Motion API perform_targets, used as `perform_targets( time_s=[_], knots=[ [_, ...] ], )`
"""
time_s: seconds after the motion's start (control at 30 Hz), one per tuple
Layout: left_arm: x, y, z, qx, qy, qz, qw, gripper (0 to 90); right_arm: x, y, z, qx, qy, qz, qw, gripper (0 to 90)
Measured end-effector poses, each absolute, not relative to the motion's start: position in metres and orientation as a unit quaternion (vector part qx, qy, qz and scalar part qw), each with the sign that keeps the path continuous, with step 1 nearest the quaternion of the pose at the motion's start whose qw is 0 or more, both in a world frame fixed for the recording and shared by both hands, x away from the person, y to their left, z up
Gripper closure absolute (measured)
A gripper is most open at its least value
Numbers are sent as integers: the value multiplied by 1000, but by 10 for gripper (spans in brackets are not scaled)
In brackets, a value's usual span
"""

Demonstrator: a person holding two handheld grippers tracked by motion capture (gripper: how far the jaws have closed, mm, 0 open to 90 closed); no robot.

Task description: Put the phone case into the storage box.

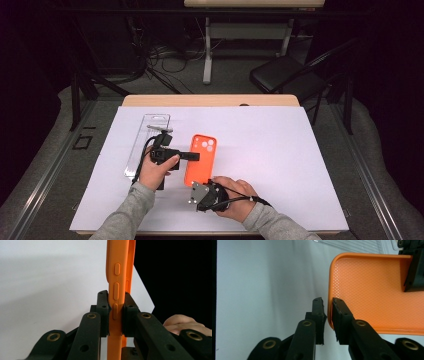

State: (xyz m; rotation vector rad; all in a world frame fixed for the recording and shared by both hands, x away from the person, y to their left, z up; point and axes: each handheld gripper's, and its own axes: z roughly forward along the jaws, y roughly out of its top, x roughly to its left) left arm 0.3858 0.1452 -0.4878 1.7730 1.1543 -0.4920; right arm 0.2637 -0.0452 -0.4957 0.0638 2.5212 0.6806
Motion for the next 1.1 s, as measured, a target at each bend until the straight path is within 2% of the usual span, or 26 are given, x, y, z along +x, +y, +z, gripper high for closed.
perform_targets(
  time_s=[0.27, 0.63, 1.1],
  knots=[
    [386, 148, -488, 719, 473, -194, 470, 803, 263, -48, -492, 31, 920, 272, 279, 645],
    [385, 157, -485, 707, 477, -176, 492, 803, 267, -58, -483, 83, 907, 312, 270, 504],
    [380, 167, -480, 686, 475, -145, 532, 804, 276, -73, -471, 141, 890, 351, 253, 453]
  ],
)
